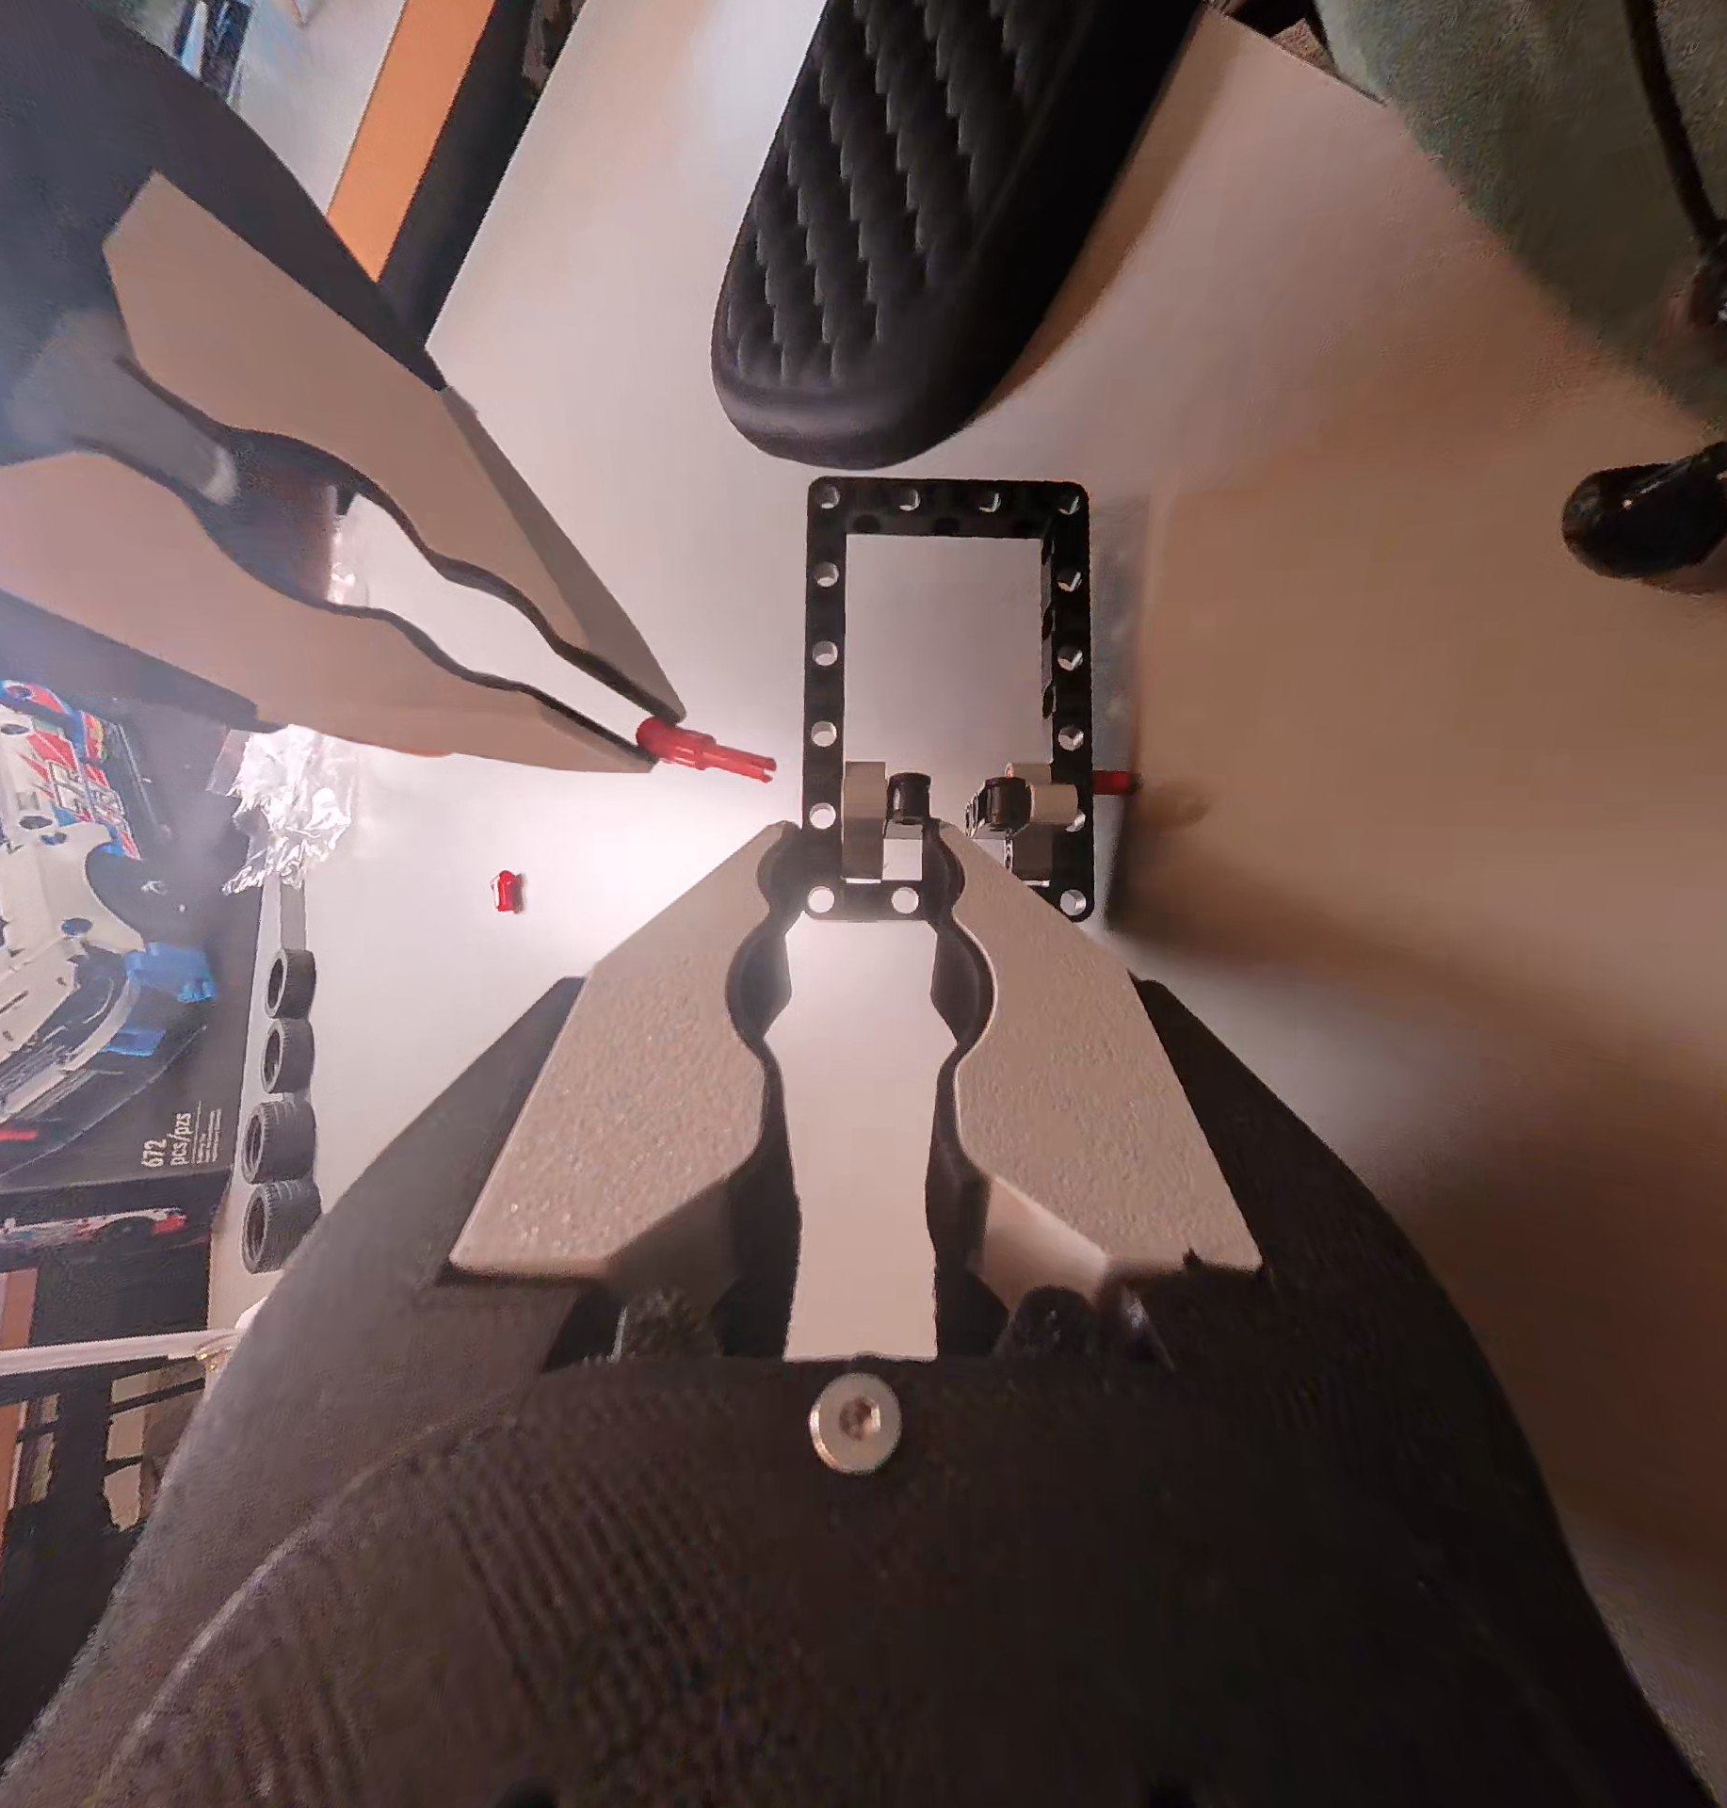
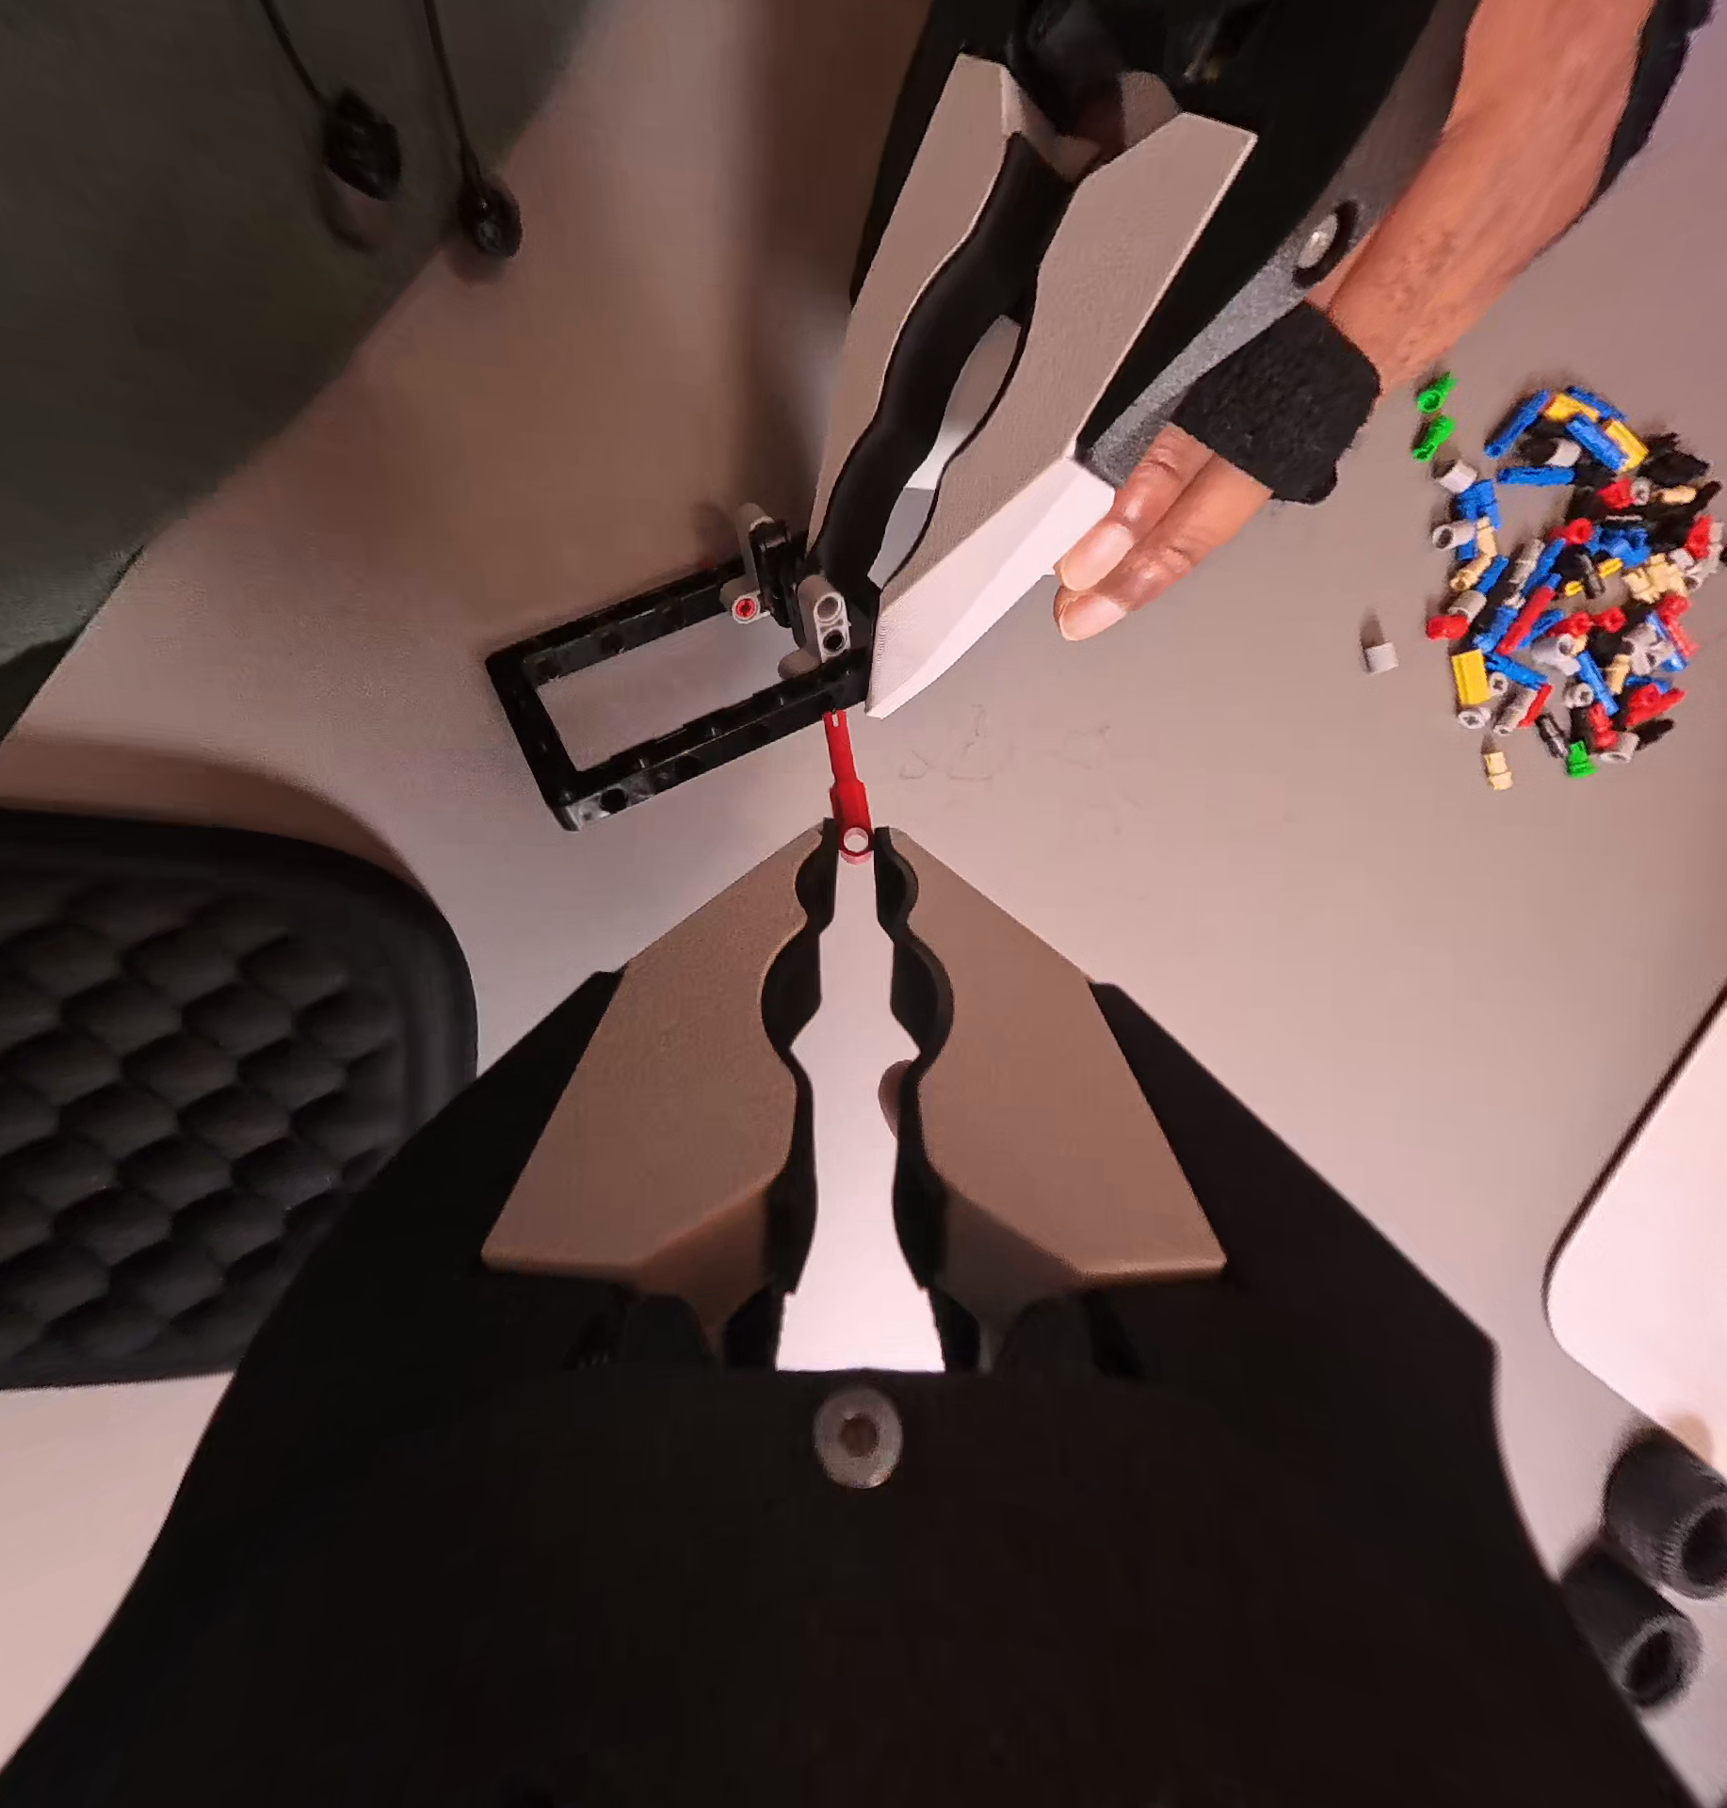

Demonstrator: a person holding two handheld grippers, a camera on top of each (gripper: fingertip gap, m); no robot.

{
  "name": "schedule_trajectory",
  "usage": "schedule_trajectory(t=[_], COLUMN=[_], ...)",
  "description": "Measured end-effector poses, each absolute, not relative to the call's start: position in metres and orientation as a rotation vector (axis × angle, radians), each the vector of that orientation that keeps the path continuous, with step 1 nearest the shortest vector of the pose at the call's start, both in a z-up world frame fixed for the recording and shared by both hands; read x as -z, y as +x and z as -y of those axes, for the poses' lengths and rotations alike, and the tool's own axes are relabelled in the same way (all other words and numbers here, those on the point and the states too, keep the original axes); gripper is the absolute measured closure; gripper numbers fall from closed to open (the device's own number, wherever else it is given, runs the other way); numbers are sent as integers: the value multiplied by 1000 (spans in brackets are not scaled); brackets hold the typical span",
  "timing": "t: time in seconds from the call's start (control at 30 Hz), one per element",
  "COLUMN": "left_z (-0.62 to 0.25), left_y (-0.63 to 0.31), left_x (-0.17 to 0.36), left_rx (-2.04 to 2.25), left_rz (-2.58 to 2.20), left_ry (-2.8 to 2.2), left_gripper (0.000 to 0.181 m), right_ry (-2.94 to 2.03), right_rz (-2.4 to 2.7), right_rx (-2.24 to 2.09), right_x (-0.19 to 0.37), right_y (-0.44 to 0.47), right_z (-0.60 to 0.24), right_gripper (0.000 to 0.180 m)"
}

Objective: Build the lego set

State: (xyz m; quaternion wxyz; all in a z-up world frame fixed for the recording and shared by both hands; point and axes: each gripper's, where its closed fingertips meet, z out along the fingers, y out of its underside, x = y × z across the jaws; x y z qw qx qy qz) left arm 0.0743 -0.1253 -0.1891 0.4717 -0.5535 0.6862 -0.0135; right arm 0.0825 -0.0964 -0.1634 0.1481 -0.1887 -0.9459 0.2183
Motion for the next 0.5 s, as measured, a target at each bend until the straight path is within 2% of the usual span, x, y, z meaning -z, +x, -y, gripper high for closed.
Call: schedule_trajectory(t=[0.5], left_z=[139], left_y=[80], left_x=[195], left_rx=[169], left_rz=[-1724], left_ry=[-1446], left_gripper=[157], right_ry=[-305], right_rz=[2864], right_rx=[-454], right_x=[170], right_y=[82], right_z=[113], right_gripper=[174])
